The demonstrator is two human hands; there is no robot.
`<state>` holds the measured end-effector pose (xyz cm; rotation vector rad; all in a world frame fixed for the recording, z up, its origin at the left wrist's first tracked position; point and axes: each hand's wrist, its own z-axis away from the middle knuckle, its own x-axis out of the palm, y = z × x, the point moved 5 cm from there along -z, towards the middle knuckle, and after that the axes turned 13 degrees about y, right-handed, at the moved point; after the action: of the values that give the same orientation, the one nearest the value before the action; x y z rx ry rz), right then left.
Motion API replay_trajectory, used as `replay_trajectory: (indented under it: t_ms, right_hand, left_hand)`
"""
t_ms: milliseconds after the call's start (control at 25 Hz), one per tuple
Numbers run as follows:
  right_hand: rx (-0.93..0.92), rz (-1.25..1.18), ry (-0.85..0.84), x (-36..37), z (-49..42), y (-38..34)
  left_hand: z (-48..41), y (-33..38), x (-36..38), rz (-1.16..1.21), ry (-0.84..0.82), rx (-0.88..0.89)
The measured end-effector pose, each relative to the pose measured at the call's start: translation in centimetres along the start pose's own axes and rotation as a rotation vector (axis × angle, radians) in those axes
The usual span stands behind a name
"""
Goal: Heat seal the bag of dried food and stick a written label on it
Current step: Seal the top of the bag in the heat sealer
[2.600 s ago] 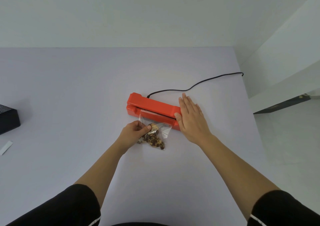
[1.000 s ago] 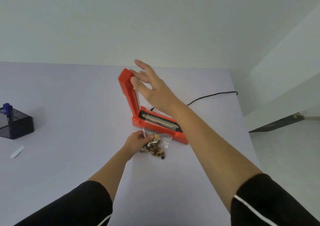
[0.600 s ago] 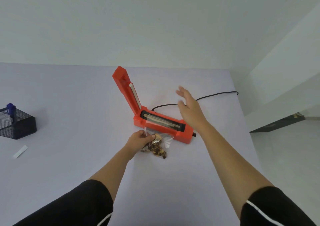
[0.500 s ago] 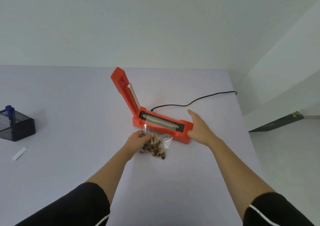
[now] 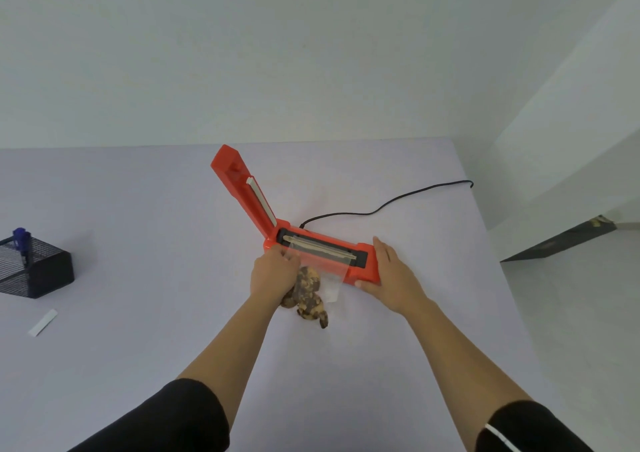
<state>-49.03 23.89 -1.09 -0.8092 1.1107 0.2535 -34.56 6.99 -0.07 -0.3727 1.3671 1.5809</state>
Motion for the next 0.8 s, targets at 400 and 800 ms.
replay_trajectory:
  t_ms: [400,800]
  right_hand:
    - [0.037,0.008,0.009,0.0,0.0,-0.2]
    - [0.045,0.028,0.021,0.2,0.0,-0.1]
  left_hand:
    - [1.8,2.9,0.4,-0.343,0.156,0.164]
    - [2.6,3.0,0.7,-0.414,0.178,0.333]
